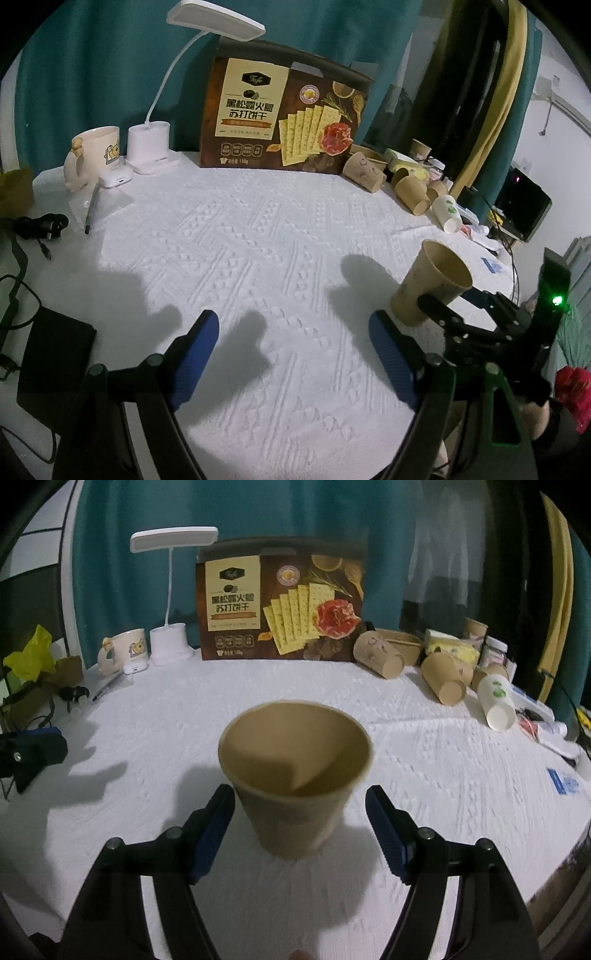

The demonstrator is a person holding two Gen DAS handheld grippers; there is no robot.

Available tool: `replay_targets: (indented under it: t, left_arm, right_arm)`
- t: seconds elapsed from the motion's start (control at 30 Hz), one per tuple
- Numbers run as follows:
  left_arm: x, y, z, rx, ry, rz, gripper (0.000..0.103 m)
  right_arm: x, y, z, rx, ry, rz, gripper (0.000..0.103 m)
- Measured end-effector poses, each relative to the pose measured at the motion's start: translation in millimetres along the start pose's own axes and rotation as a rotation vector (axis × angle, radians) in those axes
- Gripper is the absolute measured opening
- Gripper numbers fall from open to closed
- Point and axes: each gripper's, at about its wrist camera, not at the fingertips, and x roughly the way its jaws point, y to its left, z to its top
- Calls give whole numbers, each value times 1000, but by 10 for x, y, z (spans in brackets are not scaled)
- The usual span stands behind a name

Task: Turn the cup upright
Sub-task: 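Lower the upright brown cup onto the tablecloth with the right tool, then open the right tool and pull it back from the cup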

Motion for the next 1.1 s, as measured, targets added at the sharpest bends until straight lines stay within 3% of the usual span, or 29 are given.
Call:
replay_targets:
  t: [0.3,0.63,1.1]
  left_arm:
    - [21,-189,-83,47,20,-30,83]
    - [-65,-553,-73,141,4,-77,83]
    - [-519,-1146,162,314,-198,-97,89]
  right_arm:
    - [-400,-85,-209,25,13,-15,72]
    - [-928,-365,-296,132,40,-116,72]
    - [-1684,-683,-59,179,-102,-207,72]
